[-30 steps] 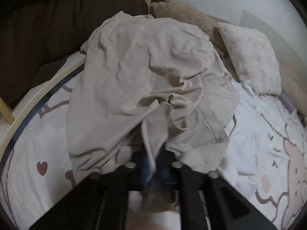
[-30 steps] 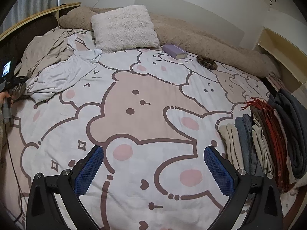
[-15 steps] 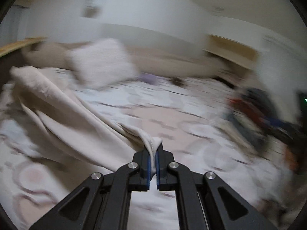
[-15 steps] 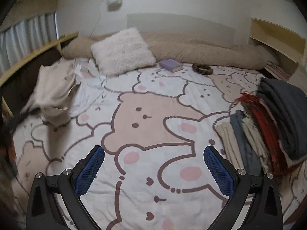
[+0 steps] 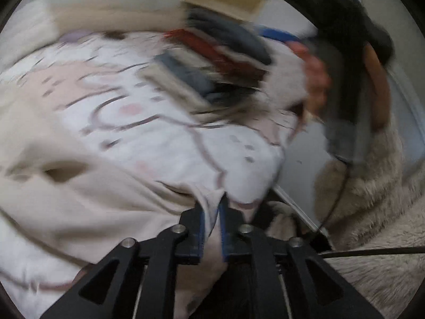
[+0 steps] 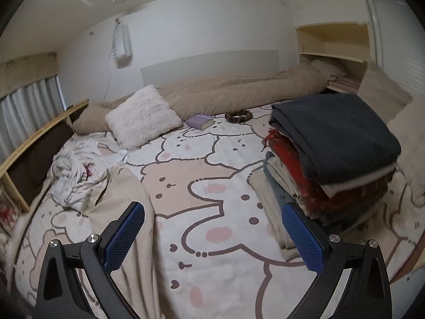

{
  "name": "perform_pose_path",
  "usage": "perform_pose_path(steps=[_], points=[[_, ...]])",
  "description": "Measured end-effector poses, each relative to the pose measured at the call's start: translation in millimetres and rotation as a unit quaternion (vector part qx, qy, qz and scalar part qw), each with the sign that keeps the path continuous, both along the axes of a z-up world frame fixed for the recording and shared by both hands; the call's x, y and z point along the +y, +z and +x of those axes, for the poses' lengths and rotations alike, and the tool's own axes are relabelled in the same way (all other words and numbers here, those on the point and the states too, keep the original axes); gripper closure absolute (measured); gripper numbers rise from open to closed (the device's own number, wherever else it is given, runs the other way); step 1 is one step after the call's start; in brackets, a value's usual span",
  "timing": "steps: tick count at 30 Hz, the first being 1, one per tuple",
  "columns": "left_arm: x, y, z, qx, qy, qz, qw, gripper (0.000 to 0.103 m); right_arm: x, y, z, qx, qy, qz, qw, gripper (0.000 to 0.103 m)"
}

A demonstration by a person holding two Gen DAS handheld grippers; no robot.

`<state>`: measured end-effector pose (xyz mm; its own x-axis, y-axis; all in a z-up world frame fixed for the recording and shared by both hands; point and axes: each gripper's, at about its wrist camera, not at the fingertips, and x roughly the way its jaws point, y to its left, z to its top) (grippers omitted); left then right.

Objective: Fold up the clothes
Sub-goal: 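Pull the beige garment with the left tool, spreading it across the bed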

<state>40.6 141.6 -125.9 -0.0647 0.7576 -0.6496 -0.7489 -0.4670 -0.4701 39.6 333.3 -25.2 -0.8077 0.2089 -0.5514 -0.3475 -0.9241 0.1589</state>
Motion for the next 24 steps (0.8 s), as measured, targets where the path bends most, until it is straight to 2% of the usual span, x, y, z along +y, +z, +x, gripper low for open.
perform_pose_path(steps=[2,5,8,11,15,19,21,22,23,24], points=[[-35.5,8.3,-17.2,0.005,0.062,-0.009,0.998,0.045,-3.5,-10.3,-6.5,-0.013,0.006,0.003,1.0,0.0],[-95.6,30.2,-49.6,0.039,0.148,-0.022,0.9879,0.029,-15.1,-25.9,-19.5,-0.037,0.024,0.014,0.999,0.0],[-137.6,44.0,-99.7,0.089,0.218,-0.045,0.9708,0.026,-27.0,-34.0,-32.3,-0.049,0.04,0.02,0.998,0.0],[-168.9,46.7,-165.1,0.126,0.292,-0.069,0.9457,0.026,-38.3,-38.4,-47.1,-0.055,0.06,0.011,0.997,0.0],[-181.0,16.7,-260.7,0.128,0.361,-0.1,0.9183,0.026,-48.5,-43.1,-63.7,-0.069,0.069,0.018,0.995,0.0],[-168.3,-32.6,-335.0,0.105,0.385,-0.161,0.9028,0.03,-49.9,-52.7,-81.1,-0.103,0.081,0.013,0.991,0.0],[-161.6,-55.9,-352.1,0.09,0.382,-0.189,0.9001,0.04,-50.0,-57.4,-87.8,-0.119,0.085,0.014,0.989,0.0],[-161.2,-64.7,-356.3,0.081,0.381,-0.197,0.8998,0.054,-50.1,-59.8,-91.1,-0.127,0.087,0.015,0.988,0.0],[-161.4,-73.1,-360.4,0.073,0.38,-0.205,0.8992,0.078,-50.1,-62.2,-94.3,-0.135,0.089,0.015,0.987,0.0],[-164.4,-79.1,-363.7,0.066,0.379,-0.215,0.8974,0.087,-50.9,-63.9,-97.7,-0.14,0.096,0.013,0.986,0.0]])
